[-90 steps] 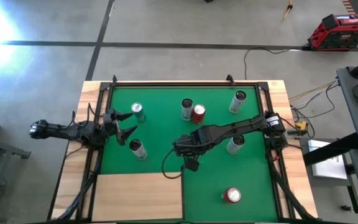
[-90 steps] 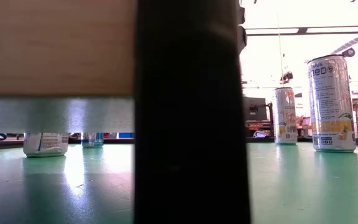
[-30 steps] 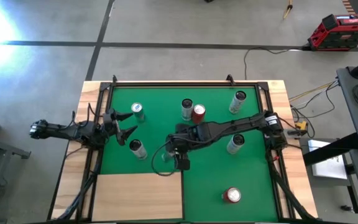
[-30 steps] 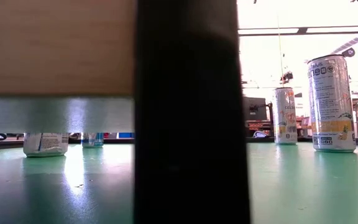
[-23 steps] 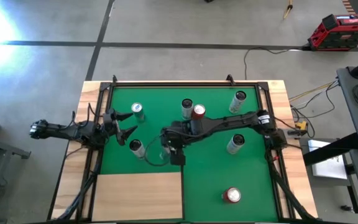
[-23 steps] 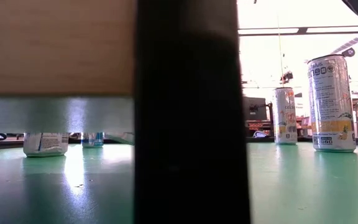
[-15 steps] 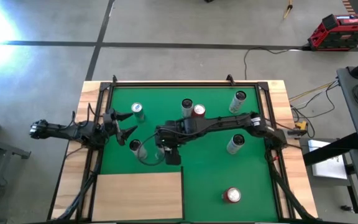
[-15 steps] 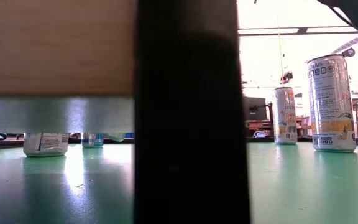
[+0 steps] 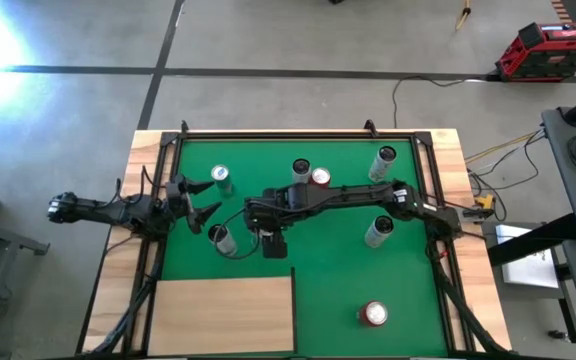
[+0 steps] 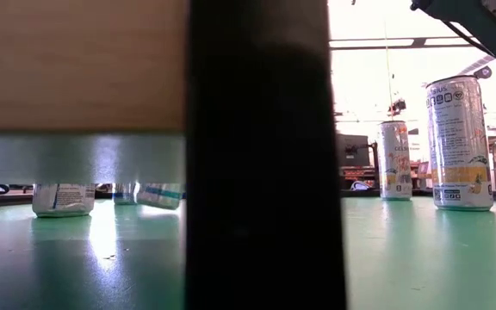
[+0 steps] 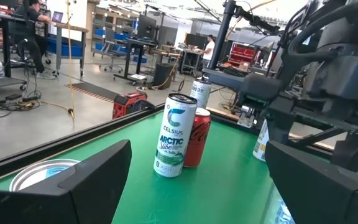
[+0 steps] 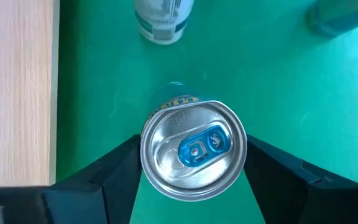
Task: Place canned beverage on shelf
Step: Move the bottom blue soda can to the left of the table, then move the top white and blue soda can to the center of the table
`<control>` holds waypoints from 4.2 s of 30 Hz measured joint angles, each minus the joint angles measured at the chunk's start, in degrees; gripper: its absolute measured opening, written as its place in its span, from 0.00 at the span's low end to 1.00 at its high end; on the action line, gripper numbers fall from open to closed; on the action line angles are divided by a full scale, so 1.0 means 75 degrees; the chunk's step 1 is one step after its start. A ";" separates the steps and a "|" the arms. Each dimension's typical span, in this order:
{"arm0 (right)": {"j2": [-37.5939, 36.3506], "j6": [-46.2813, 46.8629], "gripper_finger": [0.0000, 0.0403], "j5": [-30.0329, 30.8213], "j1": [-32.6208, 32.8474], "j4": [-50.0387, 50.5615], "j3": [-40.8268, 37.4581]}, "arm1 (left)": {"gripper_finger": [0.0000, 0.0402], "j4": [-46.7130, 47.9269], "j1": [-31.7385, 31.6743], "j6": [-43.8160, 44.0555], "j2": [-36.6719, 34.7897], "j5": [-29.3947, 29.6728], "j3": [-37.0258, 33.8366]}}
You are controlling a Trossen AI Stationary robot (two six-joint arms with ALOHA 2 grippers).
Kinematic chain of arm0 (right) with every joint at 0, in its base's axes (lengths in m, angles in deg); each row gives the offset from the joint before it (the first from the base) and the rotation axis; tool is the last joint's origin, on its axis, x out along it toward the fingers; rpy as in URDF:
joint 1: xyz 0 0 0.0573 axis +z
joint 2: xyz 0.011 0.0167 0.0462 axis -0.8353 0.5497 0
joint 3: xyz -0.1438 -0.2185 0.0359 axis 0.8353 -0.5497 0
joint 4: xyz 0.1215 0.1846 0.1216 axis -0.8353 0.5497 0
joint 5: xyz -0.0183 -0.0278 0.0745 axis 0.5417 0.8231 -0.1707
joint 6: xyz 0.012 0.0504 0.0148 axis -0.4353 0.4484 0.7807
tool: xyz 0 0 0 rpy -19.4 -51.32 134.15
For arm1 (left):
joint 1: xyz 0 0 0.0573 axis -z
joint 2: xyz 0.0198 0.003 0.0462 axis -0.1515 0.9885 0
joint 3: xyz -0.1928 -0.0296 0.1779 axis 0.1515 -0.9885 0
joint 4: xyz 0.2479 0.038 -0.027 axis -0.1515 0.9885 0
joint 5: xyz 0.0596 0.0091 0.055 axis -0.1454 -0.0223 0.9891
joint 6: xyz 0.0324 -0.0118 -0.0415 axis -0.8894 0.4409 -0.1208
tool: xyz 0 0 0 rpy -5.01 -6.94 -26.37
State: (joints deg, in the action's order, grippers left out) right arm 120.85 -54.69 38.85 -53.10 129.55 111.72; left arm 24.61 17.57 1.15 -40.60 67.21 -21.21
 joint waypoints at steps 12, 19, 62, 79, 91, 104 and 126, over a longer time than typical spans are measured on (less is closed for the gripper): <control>0.0010 -0.0522 0.61 0.0124 -0.0029 -0.0057 0.0005 | 0.88 -0.0007 0.0002 0.0000 0.0004 -0.0002 0.0000; 0.0163 -0.0555 0.61 0.0126 -0.0029 -0.0110 0.0017 | 0.88 -0.0001 -0.0001 0.0000 0.0007 -0.0005 0.0000; -0.0425 0.2836 0.92 0.1476 0.0023 0.0840 0.0011 | 0.88 -0.0004 0.0002 0.0000 0.0015 -0.0008 0.0000; -0.1577 0.6166 0.92 0.2265 -0.1552 0.3406 -0.0038 | 0.88 -0.0007 -0.0001 0.0000 0.0018 -0.0016 0.0000; -0.1364 0.5643 0.92 0.0686 -0.2602 0.3212 -0.0047 | 0.88 0.0001 -0.0001 0.0000 0.0015 -0.0013 0.0000; -0.0718 0.5381 0.92 0.0601 -0.2594 0.2586 -0.0047 | 0.88 -0.0002 0.0002 0.0000 0.0018 0.0001 0.0000; -0.0618 0.5661 0.89 0.1223 -0.2608 0.2292 -0.0124 | 0.88 -0.0001 0.0001 0.0000 0.0017 -0.0002 0.0000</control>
State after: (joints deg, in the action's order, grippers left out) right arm 116.22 -12.23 48.02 -72.66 146.74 110.79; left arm 24.60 17.57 1.15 -40.47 67.19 -21.21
